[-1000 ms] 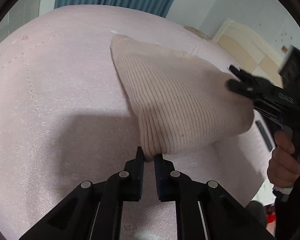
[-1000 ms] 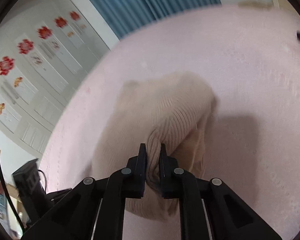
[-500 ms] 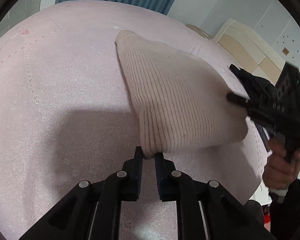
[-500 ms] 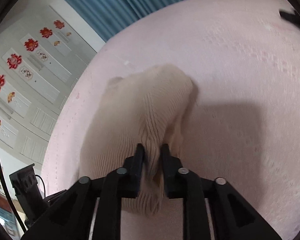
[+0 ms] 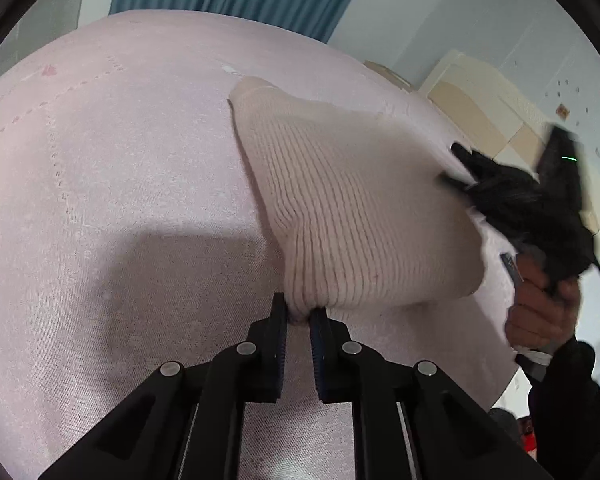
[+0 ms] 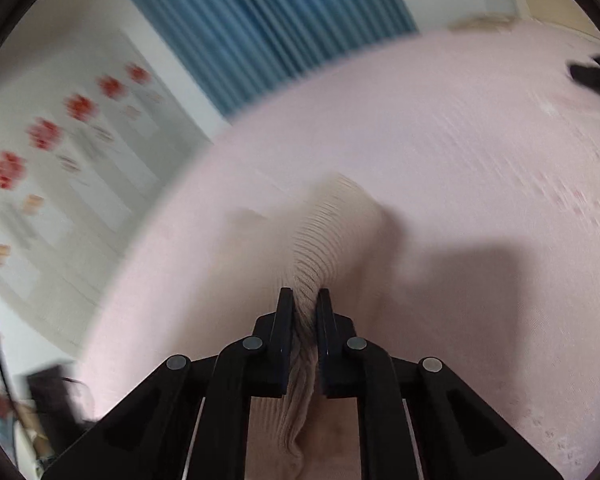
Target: Fold small clothes
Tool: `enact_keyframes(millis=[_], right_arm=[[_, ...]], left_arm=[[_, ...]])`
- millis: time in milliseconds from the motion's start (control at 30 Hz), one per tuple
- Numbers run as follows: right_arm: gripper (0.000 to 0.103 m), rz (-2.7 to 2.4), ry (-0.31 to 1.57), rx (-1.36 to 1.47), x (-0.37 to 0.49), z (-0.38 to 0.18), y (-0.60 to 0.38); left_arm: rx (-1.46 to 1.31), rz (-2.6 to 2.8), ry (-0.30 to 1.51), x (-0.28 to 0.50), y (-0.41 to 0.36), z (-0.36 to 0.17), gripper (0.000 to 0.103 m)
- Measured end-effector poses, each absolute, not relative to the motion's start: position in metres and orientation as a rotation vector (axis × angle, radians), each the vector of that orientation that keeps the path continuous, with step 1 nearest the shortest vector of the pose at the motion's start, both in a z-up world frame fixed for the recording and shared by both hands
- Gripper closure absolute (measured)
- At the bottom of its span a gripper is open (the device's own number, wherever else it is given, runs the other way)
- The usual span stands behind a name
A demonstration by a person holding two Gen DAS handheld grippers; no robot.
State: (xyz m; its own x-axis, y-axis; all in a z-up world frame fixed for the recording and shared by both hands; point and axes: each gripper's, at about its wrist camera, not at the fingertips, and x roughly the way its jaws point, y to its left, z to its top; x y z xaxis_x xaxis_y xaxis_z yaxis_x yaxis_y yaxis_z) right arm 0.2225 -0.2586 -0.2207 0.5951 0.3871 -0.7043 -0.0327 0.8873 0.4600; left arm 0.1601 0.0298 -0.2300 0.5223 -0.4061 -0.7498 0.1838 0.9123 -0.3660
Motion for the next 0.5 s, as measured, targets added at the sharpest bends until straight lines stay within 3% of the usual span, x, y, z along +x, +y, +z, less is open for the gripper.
enact_keyframes(millis=[100, 200, 267, 400, 500], right_arm=[[0.094, 0.184, 0.97, 0.411, 0.226, -0.246, -0.256], [0.088, 0.178, 0.961, 0.397, 0.221, -0.232, -0.256], [0.077, 0.17, 0.96, 0.386, 0.217, -0.22, -0.257], [0.074, 0.189, 0.893, 0.366, 0.195, -0.194, -0.257], [0.073, 0.212, 0.868, 0.306, 0.184, -0.182, -0.251]], left_arm=[[-0.23, -0.359, 0.969, 0.159, 0.026, -0.228, 0.092], [-0.229, -0.353, 0.992, 0.157, 0.028, -0.23, 0.09], [-0.22, -0.329, 1.014, 0.155, 0.03, -0.231, 0.086], [-0.283, -0.318, 0.98, 0.142, 0.046, -0.222, 0.085], [-0.331, -0.282, 0.933, 0.138, 0.06, -0.211, 0.079]])
